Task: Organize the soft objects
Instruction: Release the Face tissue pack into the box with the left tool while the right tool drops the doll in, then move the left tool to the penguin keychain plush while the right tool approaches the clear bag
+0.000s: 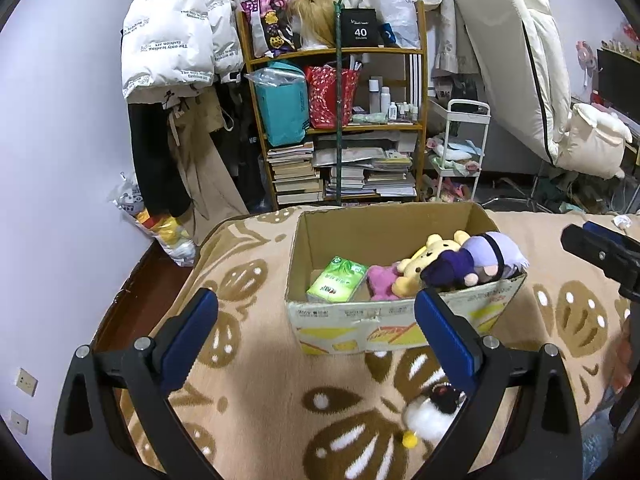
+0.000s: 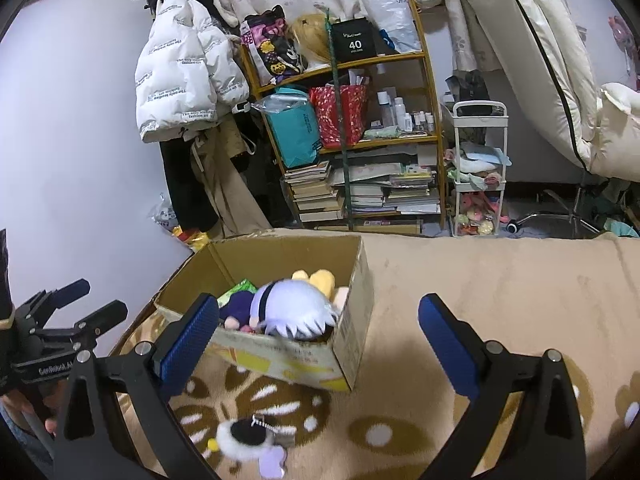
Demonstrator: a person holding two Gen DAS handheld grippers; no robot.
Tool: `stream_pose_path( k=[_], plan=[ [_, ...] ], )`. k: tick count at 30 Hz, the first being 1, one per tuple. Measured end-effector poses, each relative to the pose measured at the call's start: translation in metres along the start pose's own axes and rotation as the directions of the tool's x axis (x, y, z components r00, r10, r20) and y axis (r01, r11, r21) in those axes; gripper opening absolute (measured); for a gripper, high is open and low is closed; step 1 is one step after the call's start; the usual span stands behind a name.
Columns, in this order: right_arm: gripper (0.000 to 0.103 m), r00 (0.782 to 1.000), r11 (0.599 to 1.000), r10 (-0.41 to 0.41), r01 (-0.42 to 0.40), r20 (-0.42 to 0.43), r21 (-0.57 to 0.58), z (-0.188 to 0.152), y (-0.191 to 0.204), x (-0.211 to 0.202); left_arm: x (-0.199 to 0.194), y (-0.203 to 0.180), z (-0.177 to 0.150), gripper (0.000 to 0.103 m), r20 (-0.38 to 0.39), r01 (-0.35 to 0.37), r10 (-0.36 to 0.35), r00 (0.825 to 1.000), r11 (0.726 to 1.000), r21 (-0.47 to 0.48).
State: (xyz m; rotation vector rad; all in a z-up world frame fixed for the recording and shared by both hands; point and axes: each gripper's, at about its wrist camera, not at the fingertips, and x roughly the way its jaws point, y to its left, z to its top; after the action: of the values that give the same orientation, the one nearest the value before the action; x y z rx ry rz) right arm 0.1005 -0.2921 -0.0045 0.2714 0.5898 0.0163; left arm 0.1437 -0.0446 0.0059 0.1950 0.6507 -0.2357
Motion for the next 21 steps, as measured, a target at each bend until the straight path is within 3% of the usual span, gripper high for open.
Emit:
stream_pose_path(
  k=[13, 21],
  plan=[
    [0.103, 0.998, 1.0, -0.021, 0.021, -0.053, -0.003, -0.021, 0.004, -0.032, -0.026, 0.005, -0.022, 0.098, -0.086, 0.04, -0.041, 0.995, 0.999, -0.02],
    [0.103, 0.994, 0.999, -0.031, 0.03, -0.1, -0.015, -0.034, 0.006, -0.032, -0.027, -0.001, -0.038, 0.098, -0.087, 0.049, -0.049, 0.995, 0.999, -0.003]
  ],
)
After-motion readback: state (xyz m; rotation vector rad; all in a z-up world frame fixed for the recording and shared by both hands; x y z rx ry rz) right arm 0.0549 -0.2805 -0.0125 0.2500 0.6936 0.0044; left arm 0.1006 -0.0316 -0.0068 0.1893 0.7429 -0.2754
